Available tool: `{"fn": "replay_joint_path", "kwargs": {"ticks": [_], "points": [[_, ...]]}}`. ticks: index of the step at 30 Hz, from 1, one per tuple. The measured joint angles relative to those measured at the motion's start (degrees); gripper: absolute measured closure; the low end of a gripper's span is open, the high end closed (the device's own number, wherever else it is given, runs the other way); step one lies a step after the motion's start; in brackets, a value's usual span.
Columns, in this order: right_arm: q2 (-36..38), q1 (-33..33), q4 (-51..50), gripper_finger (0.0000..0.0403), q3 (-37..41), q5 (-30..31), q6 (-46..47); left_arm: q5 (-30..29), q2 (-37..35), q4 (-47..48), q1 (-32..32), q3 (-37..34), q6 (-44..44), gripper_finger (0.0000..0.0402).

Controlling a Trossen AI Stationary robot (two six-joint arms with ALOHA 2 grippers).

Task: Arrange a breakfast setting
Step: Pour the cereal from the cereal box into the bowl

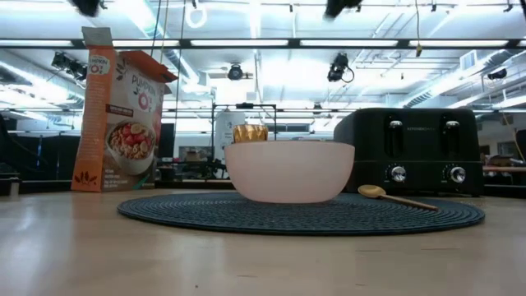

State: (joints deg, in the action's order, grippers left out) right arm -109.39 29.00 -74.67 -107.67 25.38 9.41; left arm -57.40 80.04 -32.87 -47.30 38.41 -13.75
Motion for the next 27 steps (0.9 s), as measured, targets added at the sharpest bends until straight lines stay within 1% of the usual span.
{"fn": "replay_joint_path", "kwargs": {"ticks": [2,4,6,8,10,13,16,18,22,24,27], "points": [[2.34,2.27,-0.34,0.0279,1.33,2.02,3.63,0.54,-1.52,0.76,1.86,1.76,7.11,0.013],[4.44,4.38,-0.38,0.028,2.69,4.11,7.19,0.29,-4.14,3.73,3.71,5.57,13.88,0.0105],[6.25,6.36,-0.37,0.028,4.55,6.21,10.73,-1.72,-6.86,11.25,5.73,10.21,16.63,0.0085],[7.83,8.23,-0.48,0.028,6.64,7.68,14.33,-3.4,-8.98,23.59,8.3,15.74,14.85,0.0074],[9.06,9.92,-0.37,0.028,8.83,8.64,17.81,-4.66,-10.0,38.92,11.48,21.95,9.11,0.0069],[10.37,12.11,-0.33,0.028,12.15,9.87,22.19,-4.57,-10.28,61.78,16.78,31.21,1.26,0.0068],[11.29,13.65,-0.33,0.028,15.45,11.09,25.07,-2.82,-10.08,78.7,23.58,40.8,-4.52,0.0068],[11.54,14.11,-0.21,0.028,17.32,11.16,26.52,0.37,-9.91,87.14,28.84,46.79,-7.32,0.0068],[11.6,14.17,-0.27,0.028,20.27,11.14,28.5,7.29,-10.02,97.22,40.52,55.35,-8.01,0.0068],[11.6,14.13,0.14,0.028,21.73,11.17,28.59,8.92,-9.95,102.57,45.82,57.44,-7.75,0.0068],[11.6,14.09,0.11,0.028,23.36,11.11,28.61,10.75,-9.98,109.84,52.97,58.08,-7.88,0.0068]]}}
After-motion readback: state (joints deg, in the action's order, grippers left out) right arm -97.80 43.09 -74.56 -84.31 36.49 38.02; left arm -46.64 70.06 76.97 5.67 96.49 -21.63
